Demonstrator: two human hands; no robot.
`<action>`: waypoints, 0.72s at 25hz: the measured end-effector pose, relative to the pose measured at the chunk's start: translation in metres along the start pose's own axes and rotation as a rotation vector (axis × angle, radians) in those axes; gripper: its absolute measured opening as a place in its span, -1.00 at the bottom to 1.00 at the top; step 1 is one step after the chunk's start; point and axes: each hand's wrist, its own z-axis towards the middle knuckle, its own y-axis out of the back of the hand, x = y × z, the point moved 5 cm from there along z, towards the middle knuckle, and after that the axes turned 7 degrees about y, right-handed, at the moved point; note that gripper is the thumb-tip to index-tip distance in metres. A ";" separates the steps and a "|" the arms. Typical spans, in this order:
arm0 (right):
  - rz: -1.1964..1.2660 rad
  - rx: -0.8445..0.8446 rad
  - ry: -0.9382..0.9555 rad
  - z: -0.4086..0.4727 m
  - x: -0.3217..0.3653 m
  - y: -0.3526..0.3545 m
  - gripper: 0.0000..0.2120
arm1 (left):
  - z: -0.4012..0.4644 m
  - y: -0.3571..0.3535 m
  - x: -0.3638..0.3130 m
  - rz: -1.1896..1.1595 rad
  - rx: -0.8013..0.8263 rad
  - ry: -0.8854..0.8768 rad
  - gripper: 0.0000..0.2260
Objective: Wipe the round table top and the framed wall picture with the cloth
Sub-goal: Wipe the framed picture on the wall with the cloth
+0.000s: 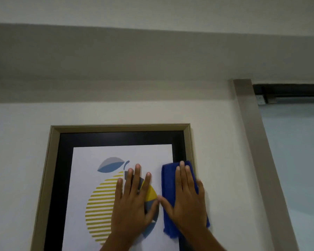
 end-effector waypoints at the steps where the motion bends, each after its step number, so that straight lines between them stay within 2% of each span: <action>1: -0.009 0.038 -0.004 -0.030 0.002 -0.009 -0.01 | -0.005 -0.002 -0.001 0.002 -0.011 -0.014 -0.25; 5: -0.028 0.128 0.030 -0.111 0.008 -0.020 -0.01 | -0.028 -0.005 -0.003 0.027 0.011 -0.080 -0.28; 9: -0.024 0.087 0.090 -0.051 0.003 0.002 -0.13 | -0.041 -0.006 -0.001 0.029 0.007 -0.082 -0.30; 12: -0.048 0.038 0.045 0.040 -0.004 0.021 -0.15 | -0.045 -0.010 0.000 0.040 -0.015 -0.082 -0.30; 14: -0.081 0.018 0.008 0.071 -0.006 0.025 -0.17 | -0.045 -0.011 0.000 0.032 -0.028 -0.085 -0.30; 16: -0.067 -0.036 -0.026 0.065 -0.005 0.020 -0.22 | -0.045 -0.010 0.001 0.041 -0.049 -0.081 -0.31; 18: -0.005 -0.071 -0.092 0.016 0.000 0.005 -0.29 | -0.051 -0.013 0.001 0.035 -0.053 -0.095 -0.32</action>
